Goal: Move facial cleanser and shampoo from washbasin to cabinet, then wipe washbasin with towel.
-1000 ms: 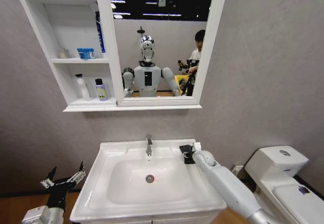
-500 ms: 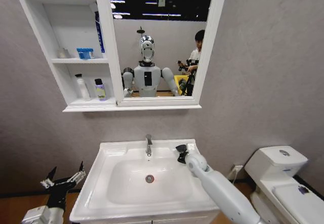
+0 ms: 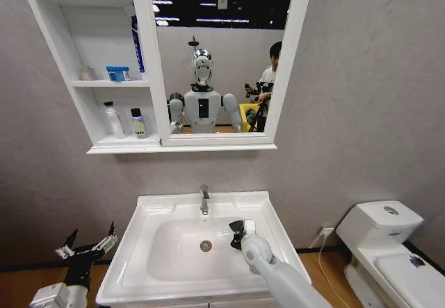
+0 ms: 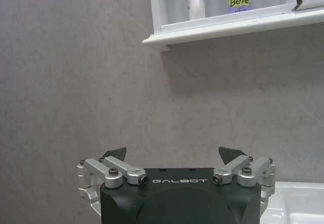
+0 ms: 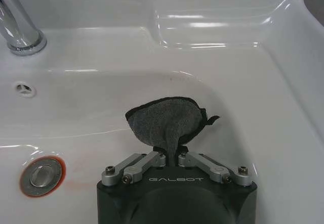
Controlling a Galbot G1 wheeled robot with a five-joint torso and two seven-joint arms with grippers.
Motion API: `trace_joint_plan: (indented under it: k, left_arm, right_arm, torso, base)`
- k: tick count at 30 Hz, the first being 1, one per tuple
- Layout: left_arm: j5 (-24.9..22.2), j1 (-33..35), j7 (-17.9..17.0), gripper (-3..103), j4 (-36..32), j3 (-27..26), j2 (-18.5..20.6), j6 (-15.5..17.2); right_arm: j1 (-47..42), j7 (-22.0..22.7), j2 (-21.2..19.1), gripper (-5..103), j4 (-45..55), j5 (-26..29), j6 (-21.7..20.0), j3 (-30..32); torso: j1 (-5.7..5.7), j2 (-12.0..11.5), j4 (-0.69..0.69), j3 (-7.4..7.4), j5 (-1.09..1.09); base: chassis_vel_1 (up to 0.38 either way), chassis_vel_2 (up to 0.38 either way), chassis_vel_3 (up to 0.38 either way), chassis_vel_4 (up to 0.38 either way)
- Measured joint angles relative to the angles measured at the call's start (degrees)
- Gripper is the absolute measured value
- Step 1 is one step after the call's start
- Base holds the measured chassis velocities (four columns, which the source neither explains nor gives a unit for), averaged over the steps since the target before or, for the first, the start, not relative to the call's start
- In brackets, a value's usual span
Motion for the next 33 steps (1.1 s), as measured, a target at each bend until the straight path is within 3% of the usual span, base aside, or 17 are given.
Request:
trace_joint_plan:
  k: [15,33]
  left_arm:
    - [0.0,0.0,0.0,100,0.0,0.0,0.0,0.0]
    - [0.0,0.0,0.0,100,0.0,0.0,0.0,0.0]
  right_arm:
    - [1.15,-8.03,5.48,6,-10.63,-4.6,0.83,4.35]
    - [3.82,-11.69,11.05,6,-16.39,-8.65,1.77,0.55]
  torso:
    - [0.0,0.0,0.02,0.0,0.0]
    - [0.01,-0.01,0.01,0.01,0.0]
  base:
    - [0.0,0.0,0.0,0.0]
    - [0.0,0.0,0.0,0.0]
